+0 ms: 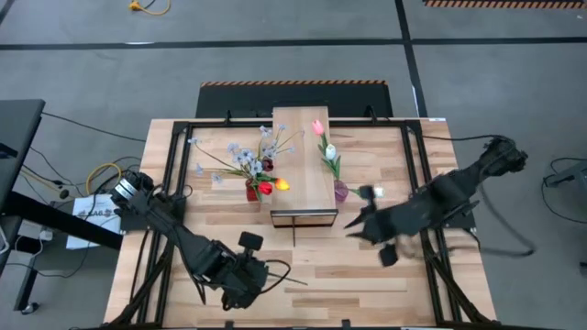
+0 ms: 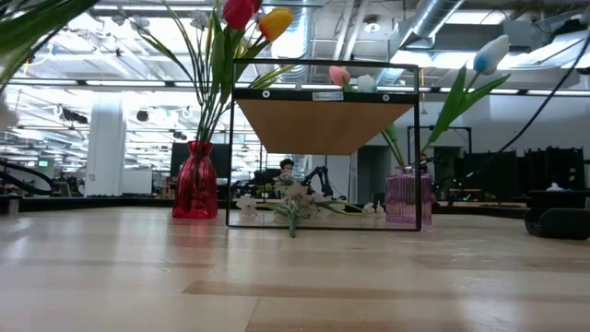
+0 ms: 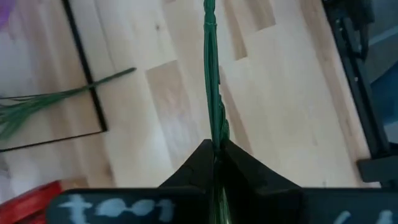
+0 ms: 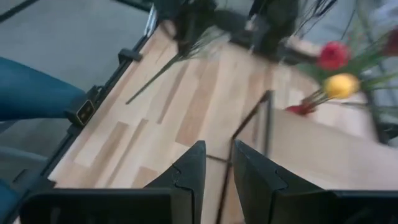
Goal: Pick and place flowers into a vace then onto a shelf
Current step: Put the left white flowers into the purple flower vase
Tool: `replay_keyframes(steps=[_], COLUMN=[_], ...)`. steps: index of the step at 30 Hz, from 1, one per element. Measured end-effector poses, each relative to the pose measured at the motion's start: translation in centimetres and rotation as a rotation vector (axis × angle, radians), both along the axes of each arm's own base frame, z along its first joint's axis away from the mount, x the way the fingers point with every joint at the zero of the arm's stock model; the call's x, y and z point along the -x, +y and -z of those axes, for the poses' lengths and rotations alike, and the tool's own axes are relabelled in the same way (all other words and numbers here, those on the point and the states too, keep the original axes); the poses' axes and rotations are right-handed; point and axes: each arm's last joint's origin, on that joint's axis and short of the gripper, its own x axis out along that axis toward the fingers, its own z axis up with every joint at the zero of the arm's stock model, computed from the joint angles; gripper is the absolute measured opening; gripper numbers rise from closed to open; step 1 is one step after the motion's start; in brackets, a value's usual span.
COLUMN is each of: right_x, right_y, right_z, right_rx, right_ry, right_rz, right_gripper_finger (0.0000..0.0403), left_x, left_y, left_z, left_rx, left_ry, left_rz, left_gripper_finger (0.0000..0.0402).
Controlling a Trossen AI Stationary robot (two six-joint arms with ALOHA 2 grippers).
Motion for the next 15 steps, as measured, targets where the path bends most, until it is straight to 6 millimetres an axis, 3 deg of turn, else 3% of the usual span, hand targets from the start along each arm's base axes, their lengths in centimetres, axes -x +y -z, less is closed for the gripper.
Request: replay_keyframes(steps=[7, 15], right_x=[-4.9, -8.3], right_y=[3.1, 7.1], right_z=[3.6, 8.0], right_rx=[-0.051, 0.101], right_ry=[0.024, -0.053], right_rz=[0.099, 0.191], right_gripper_finger=[0.0072, 0.0072], left_x=[-0.3, -0.6], left_y=[1.3, 2.2], left_z=[-0.5, -0.3], left_rx=[-0.047, -0.077], left_ry=[0.037, 0.049], left_rz=[-0.005, -0.024], left_gripper_finger=[0.0008, 0.0009])
